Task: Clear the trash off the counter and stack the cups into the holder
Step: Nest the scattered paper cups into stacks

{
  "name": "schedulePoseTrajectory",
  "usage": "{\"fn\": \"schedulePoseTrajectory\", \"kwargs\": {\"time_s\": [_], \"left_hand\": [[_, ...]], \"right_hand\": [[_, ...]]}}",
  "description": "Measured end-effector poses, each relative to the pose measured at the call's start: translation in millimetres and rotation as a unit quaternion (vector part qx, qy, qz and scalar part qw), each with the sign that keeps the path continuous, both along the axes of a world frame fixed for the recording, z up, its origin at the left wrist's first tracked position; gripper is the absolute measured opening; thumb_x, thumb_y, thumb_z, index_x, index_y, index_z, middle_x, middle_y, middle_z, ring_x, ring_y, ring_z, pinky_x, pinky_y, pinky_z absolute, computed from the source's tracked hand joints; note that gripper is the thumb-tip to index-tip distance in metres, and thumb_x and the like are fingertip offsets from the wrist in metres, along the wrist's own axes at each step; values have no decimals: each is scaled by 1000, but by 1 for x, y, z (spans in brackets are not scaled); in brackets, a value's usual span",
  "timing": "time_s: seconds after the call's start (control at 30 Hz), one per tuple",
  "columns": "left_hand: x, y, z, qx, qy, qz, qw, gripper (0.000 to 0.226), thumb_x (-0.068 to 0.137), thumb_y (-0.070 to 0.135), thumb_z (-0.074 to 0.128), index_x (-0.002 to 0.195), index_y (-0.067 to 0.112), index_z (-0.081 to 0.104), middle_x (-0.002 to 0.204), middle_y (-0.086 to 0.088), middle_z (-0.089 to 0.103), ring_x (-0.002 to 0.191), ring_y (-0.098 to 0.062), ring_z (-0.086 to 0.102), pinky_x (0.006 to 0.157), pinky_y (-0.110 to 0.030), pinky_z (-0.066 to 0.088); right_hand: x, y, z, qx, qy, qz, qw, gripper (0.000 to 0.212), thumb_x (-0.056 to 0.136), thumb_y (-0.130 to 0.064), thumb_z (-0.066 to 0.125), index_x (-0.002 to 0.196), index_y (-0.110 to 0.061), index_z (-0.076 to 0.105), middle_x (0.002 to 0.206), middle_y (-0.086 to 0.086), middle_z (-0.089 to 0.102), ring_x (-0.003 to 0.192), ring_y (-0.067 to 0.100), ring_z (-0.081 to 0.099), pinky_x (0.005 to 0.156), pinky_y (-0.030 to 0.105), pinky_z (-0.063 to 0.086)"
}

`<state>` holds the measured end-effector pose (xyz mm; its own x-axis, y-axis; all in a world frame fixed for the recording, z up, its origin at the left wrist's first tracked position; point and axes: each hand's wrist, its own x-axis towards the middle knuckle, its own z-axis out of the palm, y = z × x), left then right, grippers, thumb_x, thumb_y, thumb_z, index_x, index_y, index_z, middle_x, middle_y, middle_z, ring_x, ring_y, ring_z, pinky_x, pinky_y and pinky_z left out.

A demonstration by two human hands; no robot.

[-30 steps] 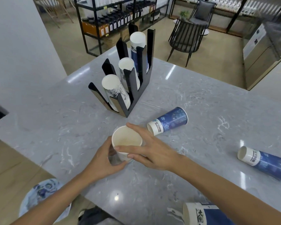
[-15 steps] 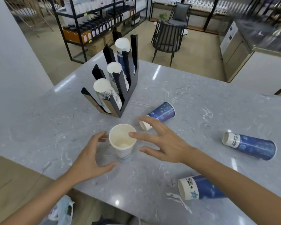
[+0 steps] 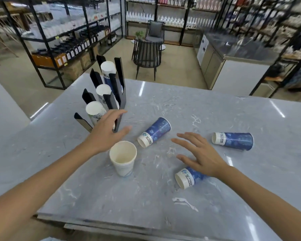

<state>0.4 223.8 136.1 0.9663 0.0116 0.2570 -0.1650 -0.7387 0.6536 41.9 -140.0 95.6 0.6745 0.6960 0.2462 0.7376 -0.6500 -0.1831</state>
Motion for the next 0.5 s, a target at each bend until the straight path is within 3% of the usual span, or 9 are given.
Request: {"fn": "schedulePoseTrajectory", "kwargs": {"time_s": [0.17,0.3,0.5], "left_hand": [[59,-35,5,43,70,-44,996,57,93,40,67,143,20,47,145,-5,50,131,-20,50,98,-28,37],[90,-59,-7,88,183,-71,977,66,91,37,69,147,13,43,151,-11,46,136,-27,46,110,-37,38],[117,-79,-35,188,255,-93,944,78,85,45,73,143,5,40,143,-16,51,125,-32,54,103,-44,46]], "right_hand": [[-8,-22,-12,-19,22,-72,997,57,102,-55,50,155,-35,40,154,-2,50,141,22,45,113,47,42],[2,-38,-21,-87,59,-96,990,65,96,-67,51,155,-44,35,164,-7,36,152,25,31,119,48,33],[39,-53,-31,-188,57,-32,980,92,77,-84,55,157,-50,23,171,-12,20,159,27,17,123,48,22]]}}
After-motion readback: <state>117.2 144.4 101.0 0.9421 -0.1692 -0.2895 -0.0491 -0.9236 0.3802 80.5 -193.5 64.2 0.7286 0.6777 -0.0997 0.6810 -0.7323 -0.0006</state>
